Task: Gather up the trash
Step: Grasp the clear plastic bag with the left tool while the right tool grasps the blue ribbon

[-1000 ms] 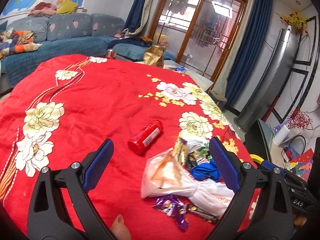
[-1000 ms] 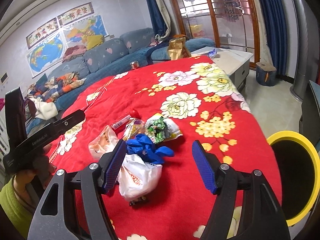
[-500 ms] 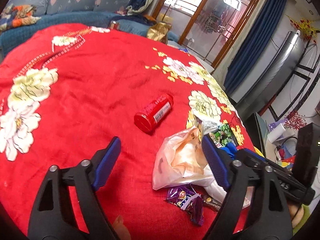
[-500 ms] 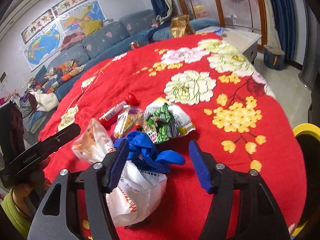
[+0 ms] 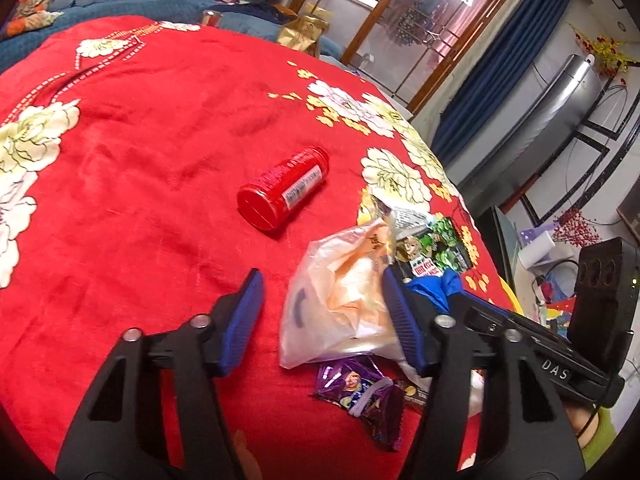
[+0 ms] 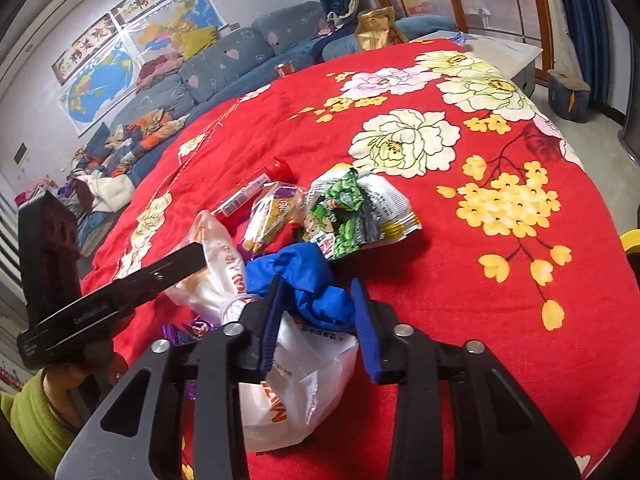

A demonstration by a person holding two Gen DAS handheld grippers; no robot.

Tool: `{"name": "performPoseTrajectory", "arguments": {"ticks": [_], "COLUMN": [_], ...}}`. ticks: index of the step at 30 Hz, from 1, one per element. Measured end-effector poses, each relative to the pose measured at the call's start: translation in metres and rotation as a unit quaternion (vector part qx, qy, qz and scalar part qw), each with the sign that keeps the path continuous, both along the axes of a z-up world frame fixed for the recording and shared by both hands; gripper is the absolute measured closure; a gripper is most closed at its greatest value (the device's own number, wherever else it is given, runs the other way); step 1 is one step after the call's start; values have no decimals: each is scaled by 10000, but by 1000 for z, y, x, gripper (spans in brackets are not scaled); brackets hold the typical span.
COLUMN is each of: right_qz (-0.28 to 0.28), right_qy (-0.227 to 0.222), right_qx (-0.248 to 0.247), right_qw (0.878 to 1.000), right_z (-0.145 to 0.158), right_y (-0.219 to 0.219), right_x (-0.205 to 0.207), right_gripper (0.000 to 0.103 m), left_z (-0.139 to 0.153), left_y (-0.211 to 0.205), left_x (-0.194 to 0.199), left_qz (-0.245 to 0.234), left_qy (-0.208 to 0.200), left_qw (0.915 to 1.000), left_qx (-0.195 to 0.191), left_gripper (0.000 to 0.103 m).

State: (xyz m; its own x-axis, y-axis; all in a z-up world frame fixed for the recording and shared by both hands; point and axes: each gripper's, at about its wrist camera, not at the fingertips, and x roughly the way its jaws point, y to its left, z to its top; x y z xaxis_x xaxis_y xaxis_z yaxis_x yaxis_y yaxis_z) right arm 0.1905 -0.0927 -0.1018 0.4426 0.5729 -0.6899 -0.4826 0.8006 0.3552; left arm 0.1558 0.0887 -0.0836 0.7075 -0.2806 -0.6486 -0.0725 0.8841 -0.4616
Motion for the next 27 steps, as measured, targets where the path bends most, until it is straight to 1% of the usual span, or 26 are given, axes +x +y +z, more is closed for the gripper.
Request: {"name": "performPoseTrajectory", "arguments": {"ticks": [1,2,3,6,11,21,27], "right_qz": [17,47,81,137,174,31,-161], "right_qy": [3,5,2,-26,-101,-360,-441], "right_qx": [7,14,19,4,39,304,433], "right_qw": [10000,10000,10000,9999,9998,9989,9980], "right_z": [0,0,1,4,11,35,45], "right_y": [1,1,2,4,3,-12,-28], "right_x": [0,-1,-2,-5,-11,-21,-22], "right_gripper": [78,82,85,92,97,98,98], "left_z": [0,1,2,7,19,48,62], "left_y": [-1,-2,-3,-6,-10,-17,-30], "left_x": [0,0,0,-3,-10,-19,-25], "left_qz": [-31,-66,-82,-90,-105,-158,-332], "left_qy": [-5,-8,-15,-71,-288,-667,-852], "left_qw": [10000,10000,10000,9999,9992,9971,9950], "left_qx": [-18,-22,1,97,246,344,399], "left_gripper": [60,66,68,72,76,76,76]}}
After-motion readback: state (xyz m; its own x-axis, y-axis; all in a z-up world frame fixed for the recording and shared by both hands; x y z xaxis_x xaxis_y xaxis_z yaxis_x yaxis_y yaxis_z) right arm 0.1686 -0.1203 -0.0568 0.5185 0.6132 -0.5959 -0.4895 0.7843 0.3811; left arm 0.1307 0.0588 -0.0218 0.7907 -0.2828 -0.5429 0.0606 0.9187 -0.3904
